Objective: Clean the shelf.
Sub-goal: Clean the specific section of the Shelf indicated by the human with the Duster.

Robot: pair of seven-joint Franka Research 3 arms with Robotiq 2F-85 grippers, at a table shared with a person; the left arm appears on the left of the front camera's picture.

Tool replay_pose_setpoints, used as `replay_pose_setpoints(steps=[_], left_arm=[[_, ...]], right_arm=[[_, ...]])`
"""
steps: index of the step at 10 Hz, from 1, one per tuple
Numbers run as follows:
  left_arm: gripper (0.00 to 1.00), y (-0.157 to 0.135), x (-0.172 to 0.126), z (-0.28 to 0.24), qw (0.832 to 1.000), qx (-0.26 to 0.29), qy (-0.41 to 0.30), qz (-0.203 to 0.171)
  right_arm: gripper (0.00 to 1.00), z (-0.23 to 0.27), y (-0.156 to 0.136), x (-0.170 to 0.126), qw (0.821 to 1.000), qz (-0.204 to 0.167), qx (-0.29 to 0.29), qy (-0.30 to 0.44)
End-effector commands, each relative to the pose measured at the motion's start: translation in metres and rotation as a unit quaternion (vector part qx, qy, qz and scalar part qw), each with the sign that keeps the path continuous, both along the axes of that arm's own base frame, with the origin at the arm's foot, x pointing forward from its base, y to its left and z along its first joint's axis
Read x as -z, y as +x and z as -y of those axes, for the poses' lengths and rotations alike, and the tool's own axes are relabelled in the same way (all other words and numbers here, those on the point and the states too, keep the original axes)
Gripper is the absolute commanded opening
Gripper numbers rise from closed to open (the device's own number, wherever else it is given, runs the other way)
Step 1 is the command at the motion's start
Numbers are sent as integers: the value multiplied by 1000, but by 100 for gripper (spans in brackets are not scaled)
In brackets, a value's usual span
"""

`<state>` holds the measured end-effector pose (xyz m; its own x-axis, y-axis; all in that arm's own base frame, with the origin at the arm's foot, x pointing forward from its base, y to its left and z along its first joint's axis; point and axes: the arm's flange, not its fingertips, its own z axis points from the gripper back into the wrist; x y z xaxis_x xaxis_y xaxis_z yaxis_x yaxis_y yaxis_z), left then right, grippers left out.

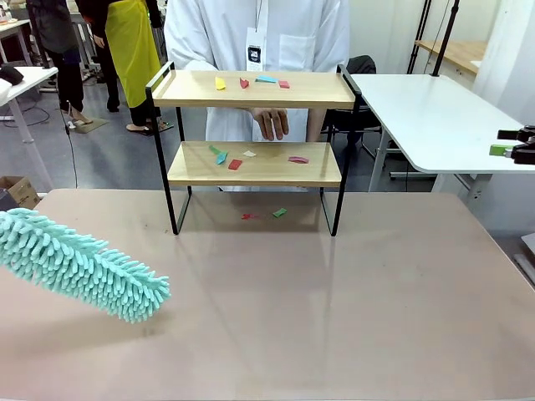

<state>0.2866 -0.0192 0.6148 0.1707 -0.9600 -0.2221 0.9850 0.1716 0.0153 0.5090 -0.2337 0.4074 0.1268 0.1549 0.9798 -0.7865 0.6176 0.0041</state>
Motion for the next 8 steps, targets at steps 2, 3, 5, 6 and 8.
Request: replay_pose_setpoints(steps=[2, 3, 5, 6, 8], left_arm=[[13, -1, -2, -1, 1000, -1, 6, -1], [13, -1, -2, -1, 1000, -1, 6, -1], [13, -1, -2, -1, 1000, -1, 6, -1], [13, -1, -2, -1, 1000, -1, 6, -1], [13, -1, -2, -1, 1000, -1, 6, -1]], right_arm=[[100, -2, 0, -3, 1000, -3, 0, -5], [100, -2, 0, -3, 1000, -3, 0, -5], [100, -2, 0, -3, 1000, -3, 0, -5], [100, -2, 0, -3, 1000, -3, 0, -5], [100, -2, 0, -3, 1000, -3, 0, -5]])
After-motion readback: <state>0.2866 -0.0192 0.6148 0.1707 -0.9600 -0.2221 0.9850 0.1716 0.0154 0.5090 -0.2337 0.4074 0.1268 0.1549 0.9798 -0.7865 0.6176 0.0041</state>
